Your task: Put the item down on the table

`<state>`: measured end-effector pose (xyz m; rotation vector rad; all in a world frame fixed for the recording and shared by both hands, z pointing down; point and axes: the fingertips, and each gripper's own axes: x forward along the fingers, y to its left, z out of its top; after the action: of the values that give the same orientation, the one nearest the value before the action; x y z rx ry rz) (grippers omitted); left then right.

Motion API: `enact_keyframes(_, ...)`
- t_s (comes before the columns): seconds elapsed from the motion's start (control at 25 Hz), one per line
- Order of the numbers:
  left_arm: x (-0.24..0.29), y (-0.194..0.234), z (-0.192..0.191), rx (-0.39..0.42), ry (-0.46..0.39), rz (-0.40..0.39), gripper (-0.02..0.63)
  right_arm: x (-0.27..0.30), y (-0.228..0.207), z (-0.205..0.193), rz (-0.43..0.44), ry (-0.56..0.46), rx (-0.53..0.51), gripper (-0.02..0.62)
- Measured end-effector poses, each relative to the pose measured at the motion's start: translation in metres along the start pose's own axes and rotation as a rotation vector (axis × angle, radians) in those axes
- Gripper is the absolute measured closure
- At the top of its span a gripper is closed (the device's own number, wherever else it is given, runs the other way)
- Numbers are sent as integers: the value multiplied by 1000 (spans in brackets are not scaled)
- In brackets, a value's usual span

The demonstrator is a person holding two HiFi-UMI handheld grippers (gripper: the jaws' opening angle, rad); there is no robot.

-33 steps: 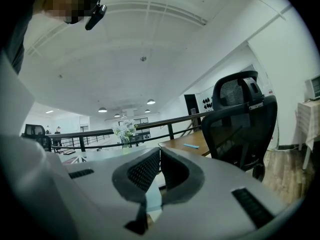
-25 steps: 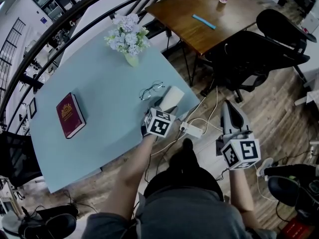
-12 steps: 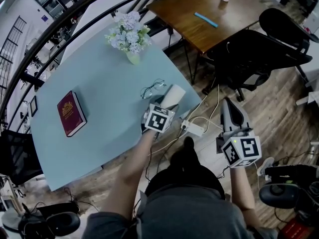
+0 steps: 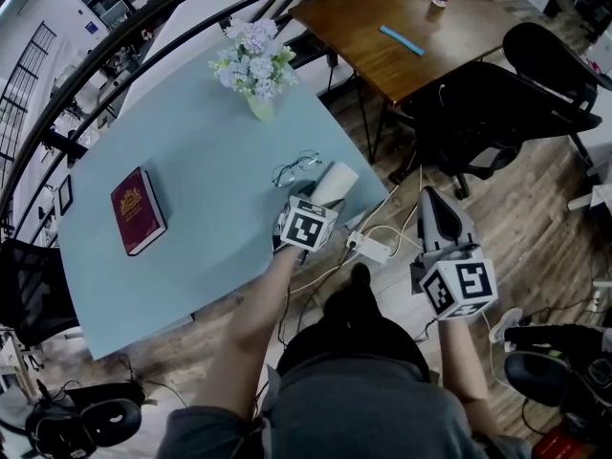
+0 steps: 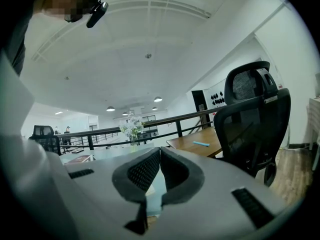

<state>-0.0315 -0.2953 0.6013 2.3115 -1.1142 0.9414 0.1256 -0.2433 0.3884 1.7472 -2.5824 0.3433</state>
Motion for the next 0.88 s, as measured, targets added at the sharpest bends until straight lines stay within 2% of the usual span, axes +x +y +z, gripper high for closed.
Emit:
enact_keyframes(0.24, -14, 4, 12, -3, -65, 54, 284, 3, 3, -2, 18, 9, 4, 594)
enact_keyframes(0.56, -52, 5, 40, -17, -201, 54, 287, 10, 17, -5, 58, 17, 7, 594)
enact_keyframes(0.88, -104, 19, 59, -71, -372, 163, 443, 14, 31, -3, 93, 13, -1, 594)
